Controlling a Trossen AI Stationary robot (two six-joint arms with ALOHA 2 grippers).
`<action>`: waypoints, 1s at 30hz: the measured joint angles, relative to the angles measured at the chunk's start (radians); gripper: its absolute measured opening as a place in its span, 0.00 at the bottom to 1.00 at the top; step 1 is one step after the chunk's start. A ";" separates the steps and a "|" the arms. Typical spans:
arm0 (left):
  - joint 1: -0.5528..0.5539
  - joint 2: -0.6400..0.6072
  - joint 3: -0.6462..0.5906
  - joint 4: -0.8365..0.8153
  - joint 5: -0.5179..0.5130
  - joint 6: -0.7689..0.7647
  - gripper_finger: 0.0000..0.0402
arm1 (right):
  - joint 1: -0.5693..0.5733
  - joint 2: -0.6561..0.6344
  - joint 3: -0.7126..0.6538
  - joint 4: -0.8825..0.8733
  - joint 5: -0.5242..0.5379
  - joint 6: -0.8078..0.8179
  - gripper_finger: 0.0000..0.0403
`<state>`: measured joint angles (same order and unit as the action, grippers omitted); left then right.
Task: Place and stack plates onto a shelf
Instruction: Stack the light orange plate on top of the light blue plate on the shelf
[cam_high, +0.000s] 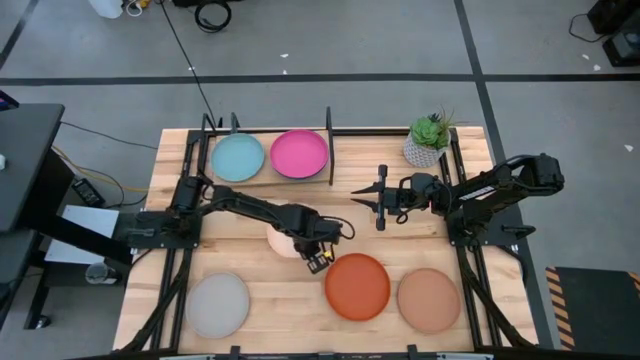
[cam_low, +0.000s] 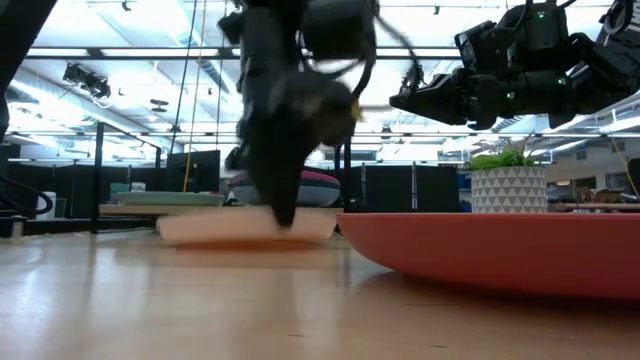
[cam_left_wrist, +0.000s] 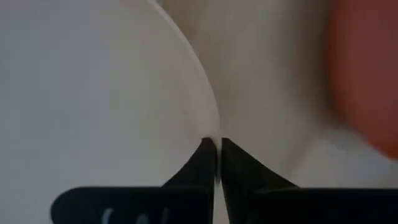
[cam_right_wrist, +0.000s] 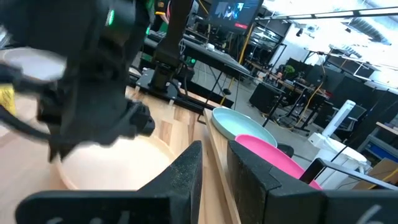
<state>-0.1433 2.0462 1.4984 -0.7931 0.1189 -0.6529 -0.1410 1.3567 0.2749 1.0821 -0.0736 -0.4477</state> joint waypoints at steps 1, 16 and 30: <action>-0.006 -0.012 0.029 -0.033 0.004 0.007 0.04 | 0.000 0.000 0.000 0.000 0.000 0.000 0.20; -0.030 -0.196 0.227 -0.510 -0.312 0.010 0.04 | 0.000 0.000 0.000 -0.006 0.000 0.003 0.20; 0.183 -0.210 0.128 -0.646 -0.433 0.276 0.04 | 0.000 0.000 0.000 -0.007 -0.006 0.008 0.20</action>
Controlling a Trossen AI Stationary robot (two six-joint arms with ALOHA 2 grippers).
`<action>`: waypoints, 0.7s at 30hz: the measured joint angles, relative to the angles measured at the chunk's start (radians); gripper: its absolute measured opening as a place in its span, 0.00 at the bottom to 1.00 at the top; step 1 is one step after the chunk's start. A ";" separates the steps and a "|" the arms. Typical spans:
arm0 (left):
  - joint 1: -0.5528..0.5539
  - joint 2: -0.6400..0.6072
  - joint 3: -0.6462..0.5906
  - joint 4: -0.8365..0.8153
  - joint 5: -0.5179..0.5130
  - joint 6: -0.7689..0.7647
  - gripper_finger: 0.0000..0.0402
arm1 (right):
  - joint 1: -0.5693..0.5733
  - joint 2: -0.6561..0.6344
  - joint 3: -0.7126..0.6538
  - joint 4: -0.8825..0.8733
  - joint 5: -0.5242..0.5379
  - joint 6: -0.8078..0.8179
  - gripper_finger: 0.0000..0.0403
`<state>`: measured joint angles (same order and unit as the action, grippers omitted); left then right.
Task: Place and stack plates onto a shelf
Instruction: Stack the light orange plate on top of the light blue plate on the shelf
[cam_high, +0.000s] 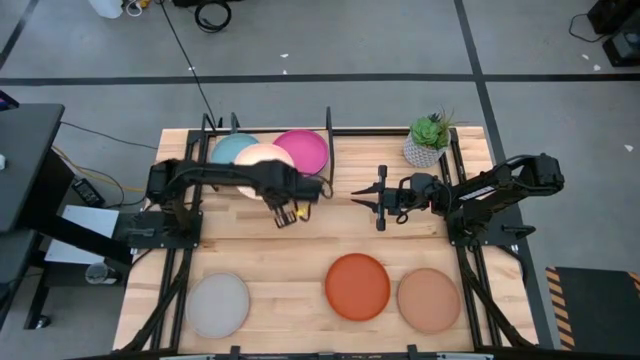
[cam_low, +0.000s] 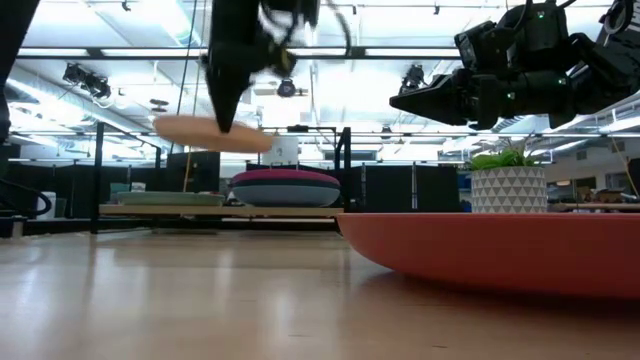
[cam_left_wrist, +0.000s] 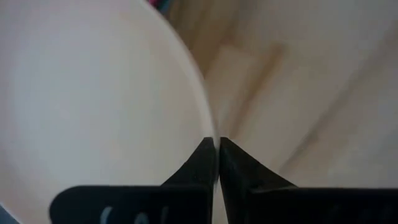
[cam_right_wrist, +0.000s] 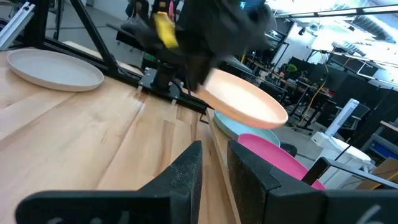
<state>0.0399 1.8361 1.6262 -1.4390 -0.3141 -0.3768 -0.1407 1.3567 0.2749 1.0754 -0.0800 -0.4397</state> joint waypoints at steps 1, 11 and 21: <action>0.023 -0.004 -0.021 0.003 0.000 0.025 0.04 | 0.000 0.000 0.000 -0.003 0.000 0.002 0.20; 0.272 -0.275 -0.318 0.241 0.063 0.157 0.04 | 0.000 0.000 0.000 -0.020 -0.001 0.003 0.20; 0.453 -0.367 -0.564 0.414 0.141 0.254 0.04 | 0.001 0.000 0.000 -0.006 -0.004 0.020 0.20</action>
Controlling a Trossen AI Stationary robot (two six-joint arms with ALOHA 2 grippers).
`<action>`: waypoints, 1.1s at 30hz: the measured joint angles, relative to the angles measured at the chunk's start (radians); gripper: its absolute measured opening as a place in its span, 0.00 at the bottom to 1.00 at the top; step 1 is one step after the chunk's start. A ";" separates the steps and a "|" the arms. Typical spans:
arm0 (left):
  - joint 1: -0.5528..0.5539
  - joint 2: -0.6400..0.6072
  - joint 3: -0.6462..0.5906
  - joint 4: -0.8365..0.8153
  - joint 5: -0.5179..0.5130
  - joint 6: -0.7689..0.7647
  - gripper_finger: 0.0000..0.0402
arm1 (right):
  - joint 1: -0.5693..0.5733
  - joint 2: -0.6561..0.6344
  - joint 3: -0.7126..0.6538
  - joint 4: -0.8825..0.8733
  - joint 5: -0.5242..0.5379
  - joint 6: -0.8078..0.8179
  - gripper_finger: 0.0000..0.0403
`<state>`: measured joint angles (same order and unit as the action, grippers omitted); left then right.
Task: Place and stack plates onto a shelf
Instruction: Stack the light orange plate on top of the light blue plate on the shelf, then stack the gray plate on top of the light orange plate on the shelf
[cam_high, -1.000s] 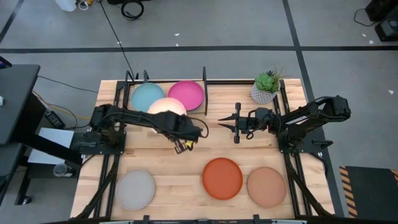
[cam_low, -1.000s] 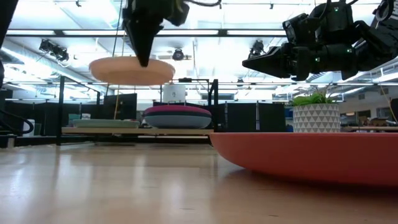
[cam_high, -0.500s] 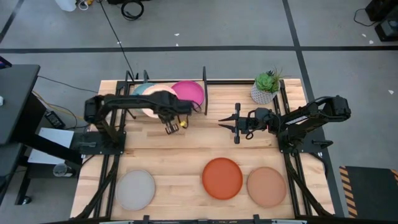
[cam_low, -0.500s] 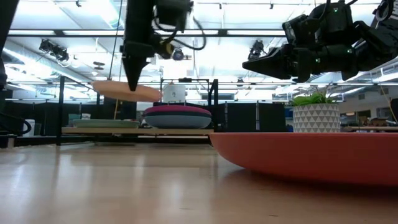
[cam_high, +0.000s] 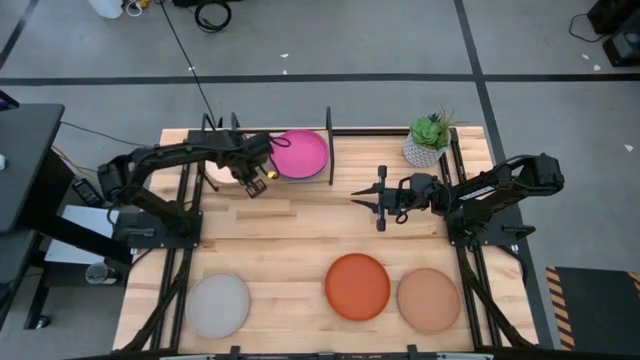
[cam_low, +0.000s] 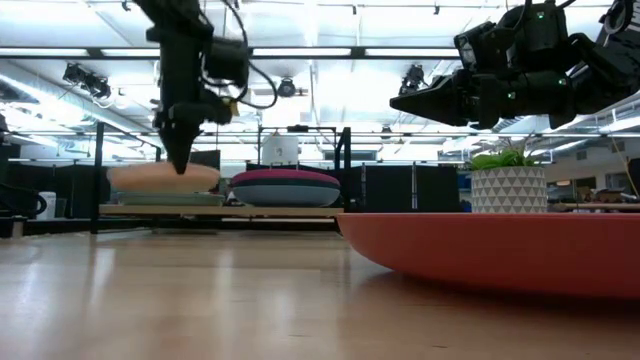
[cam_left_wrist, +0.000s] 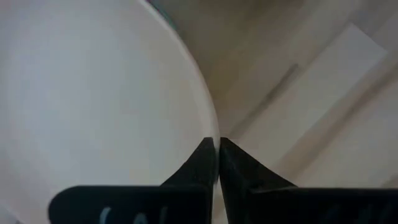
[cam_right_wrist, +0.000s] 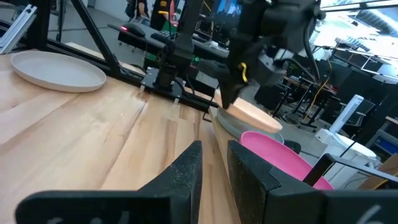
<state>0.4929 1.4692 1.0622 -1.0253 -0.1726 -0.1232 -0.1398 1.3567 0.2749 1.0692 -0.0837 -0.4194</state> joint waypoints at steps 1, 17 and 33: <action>0.011 -0.001 -0.016 0.029 -0.001 0.009 0.04 | 0.000 0.000 0.000 0.001 0.000 0.000 0.20; 0.076 -0.002 -0.057 0.136 -0.003 0.057 0.20 | 0.000 0.000 0.000 -0.001 0.001 -0.001 0.20; -0.287 -0.002 0.010 -0.029 0.212 -0.265 0.39 | 0.000 0.000 0.000 -0.002 0.001 -0.002 0.20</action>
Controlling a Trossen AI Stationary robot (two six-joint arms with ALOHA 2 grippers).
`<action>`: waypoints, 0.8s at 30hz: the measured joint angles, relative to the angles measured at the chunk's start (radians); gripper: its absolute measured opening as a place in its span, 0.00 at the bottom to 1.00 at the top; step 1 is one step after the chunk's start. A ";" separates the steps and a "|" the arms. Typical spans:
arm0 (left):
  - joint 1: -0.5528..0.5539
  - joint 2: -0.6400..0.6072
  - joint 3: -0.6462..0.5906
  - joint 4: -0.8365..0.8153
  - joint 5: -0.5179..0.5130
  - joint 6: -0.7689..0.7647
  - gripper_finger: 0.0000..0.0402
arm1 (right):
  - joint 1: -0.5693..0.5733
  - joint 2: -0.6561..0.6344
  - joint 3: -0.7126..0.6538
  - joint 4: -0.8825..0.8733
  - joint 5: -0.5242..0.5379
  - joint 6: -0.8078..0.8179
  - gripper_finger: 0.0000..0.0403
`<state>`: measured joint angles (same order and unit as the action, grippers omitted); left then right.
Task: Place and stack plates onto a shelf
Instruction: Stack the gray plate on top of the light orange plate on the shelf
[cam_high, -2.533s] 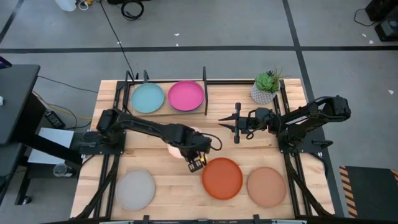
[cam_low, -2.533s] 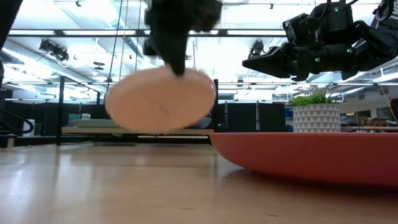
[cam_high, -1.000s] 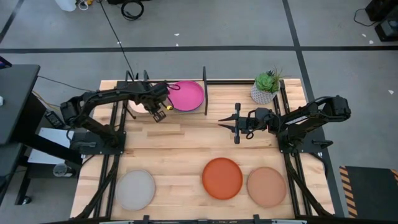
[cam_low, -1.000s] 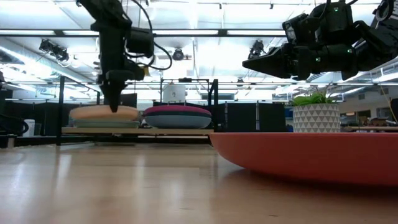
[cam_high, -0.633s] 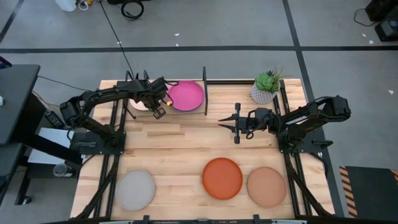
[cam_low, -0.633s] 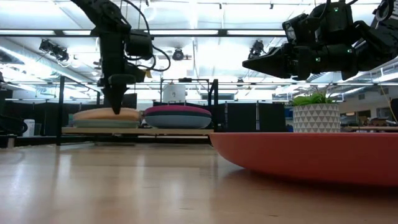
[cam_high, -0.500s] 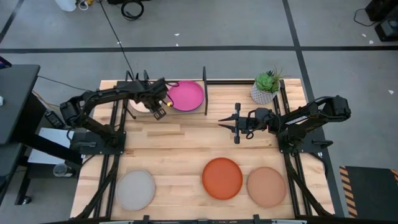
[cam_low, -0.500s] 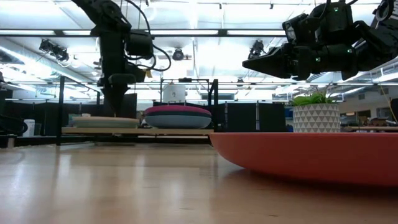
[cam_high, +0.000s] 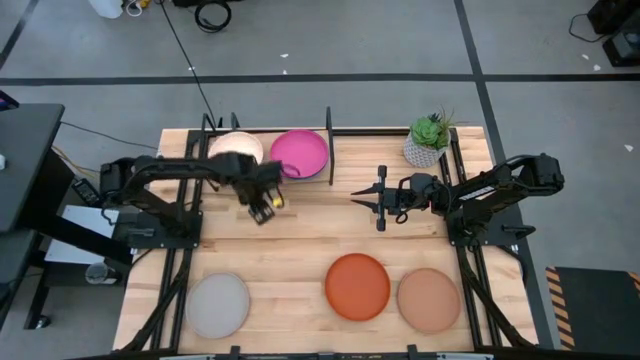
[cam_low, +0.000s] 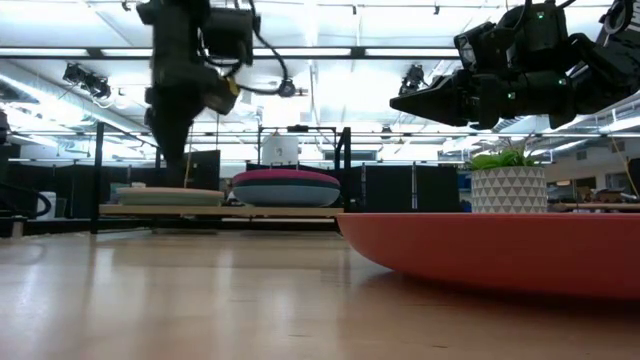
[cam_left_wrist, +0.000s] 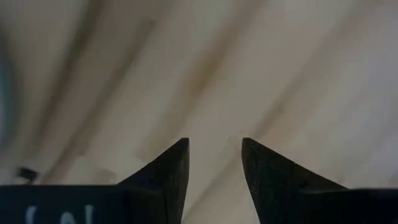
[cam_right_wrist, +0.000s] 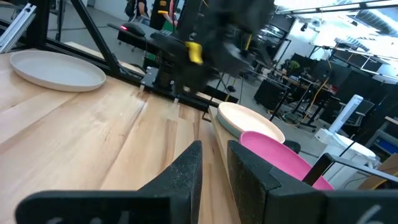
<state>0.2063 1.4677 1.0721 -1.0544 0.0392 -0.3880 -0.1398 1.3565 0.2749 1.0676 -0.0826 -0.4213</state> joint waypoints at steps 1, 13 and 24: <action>-0.035 0.000 0.000 0.000 0.008 -0.016 0.39 | 0.000 0.000 0.000 0.000 0.000 0.000 0.20; -0.410 0.000 0.000 -0.014 0.030 -0.137 0.39 | 0.000 0.000 0.000 0.003 -0.016 0.000 0.20; -0.638 0.008 0.000 -0.012 -0.041 -0.399 0.43 | 0.000 0.000 0.000 0.009 -0.016 -0.022 0.20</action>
<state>-0.4313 1.4757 1.0720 -1.0663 -0.0015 -0.7866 -0.1398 1.3567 0.2749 1.0763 -0.0990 -0.4432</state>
